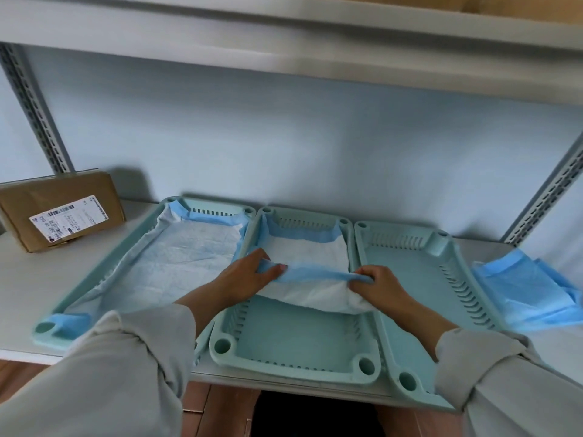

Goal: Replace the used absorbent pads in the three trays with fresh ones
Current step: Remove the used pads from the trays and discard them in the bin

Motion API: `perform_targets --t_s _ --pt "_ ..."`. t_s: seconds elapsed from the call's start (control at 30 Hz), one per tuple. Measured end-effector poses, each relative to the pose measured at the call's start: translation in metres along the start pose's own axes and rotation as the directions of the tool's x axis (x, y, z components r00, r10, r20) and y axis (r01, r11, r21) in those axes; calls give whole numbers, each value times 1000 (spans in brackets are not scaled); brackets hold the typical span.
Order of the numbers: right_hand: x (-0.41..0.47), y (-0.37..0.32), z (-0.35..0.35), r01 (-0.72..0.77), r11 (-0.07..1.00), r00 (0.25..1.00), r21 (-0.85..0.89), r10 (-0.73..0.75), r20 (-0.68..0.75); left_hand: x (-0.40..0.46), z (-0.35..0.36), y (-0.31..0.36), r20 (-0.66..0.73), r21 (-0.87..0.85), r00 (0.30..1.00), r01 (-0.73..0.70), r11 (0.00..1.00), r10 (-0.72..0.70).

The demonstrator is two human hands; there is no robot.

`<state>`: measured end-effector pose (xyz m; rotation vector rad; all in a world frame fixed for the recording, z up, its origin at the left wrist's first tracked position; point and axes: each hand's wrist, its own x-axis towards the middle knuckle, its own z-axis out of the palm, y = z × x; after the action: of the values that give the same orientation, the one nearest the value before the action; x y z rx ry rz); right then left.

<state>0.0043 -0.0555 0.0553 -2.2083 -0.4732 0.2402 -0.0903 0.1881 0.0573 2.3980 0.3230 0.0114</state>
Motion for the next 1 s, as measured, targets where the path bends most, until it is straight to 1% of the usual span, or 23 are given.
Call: perform_targets --t_s 0.03,0.07,0.1,0.17,0.23,0.3,0.37,0.43,0.47,0.5,0.53,0.57,0.6,0.63,0.67,0.7,0.73,0.77,0.8,0.83,0.9,0.97,1.0 --pt "1 -2 -3 6 1000 999 15 -5 -40 -2 -3 0 81 12 996 -28 1000 27" --pt "2 -2 -5 10 1000 998 10 -9 -65 -5 -5 -2 152 70 987 -54 996 43" --pt "2 -2 -7 19 1000 996 -4 -19 -84 -7 -6 -4 183 143 982 -81 986 54" --pt "1 1 -8 27 999 994 -34 -31 -108 -11 -7 -7 125 258 992 -65 964 33" --pt "0 5 -7 27 998 993 -57 -33 -116 -12 -6 -8 14 254 1000 -6 967 3" --pt "-1 8 -5 27 997 992 -78 -37 -124 -12 -5 -7 -61 178 998 7 984 4" --pt "-5 6 -4 29 999 996 -44 -33 -87 -13 -6 -5 -126 -17 992 -22 1000 20" --pt "-11 3 -6 1 1000 999 24 -2 43 -16 -9 -1 -181 -250 983 -27 968 -19" --pt "-14 4 -7 -38 999 991 13 35 132 -17 -10 1 -208 -337 977 -32 941 -42" --pt "-17 7 -8 -70 996 975 -50 79 208 -17 -10 2 -234 -393 970 -40 919 -58" --pt "-18 12 -8 -86 987 962 -136 118 247 -17 -10 4 -249 -415 966 -45 909 -66" --pt "-19 16 -8 -88 971 957 -221 144 251 -18 -10 6 -239 -404 969 -35 914 -69" --pt "-20 18 -7 -86 955 958 -284 158 239 -18 -10 6 -195 -365 979 -8 931 -67" --pt "-21 19 -7 -79 942 957 -326 163 240 -19 -10 6 -105 -291 993 26 956 -59" --pt "-22 18 -6 -68 934 945 -351 173 277 -21 -11 5 21 -176 999 50 983 -47" --pt "-22 15 -6 -63 925 913 -373 205 352 -22 -12 2 168 -21 985 49 999 -44" --pt "-24 10 -5 -59 914 869 -401 245 430 -24 -12 -1 305 130 951 19 991 -58" --pt "-25 6 -6 -72 903 811 -423 299 502 -26 -12 -4 416 242 905 -15 970 -90" --pt "-26 1 -9 -85 899 763 -429 336 553 -28 -11 -6 501 313 855 -31 949 -137" --pt "-26 -3 -12 -112 897 724 -427 368 584 -29 -10 -6 558 345 809 -24 938 -185" --pt "-26 -11 -17 -184 898 659 -400 415 627 -31 -11 -2 612 332 754 29 943 -239" --pt "-23 -13 -20 -285 896 661 -339 440 608 -32 -15 4 666 273 687 141 952 -292" --pt "-22 -14 -21 -319 895 684 -310 444 579 -32 -17 6 703 225 645 198 954 -300"
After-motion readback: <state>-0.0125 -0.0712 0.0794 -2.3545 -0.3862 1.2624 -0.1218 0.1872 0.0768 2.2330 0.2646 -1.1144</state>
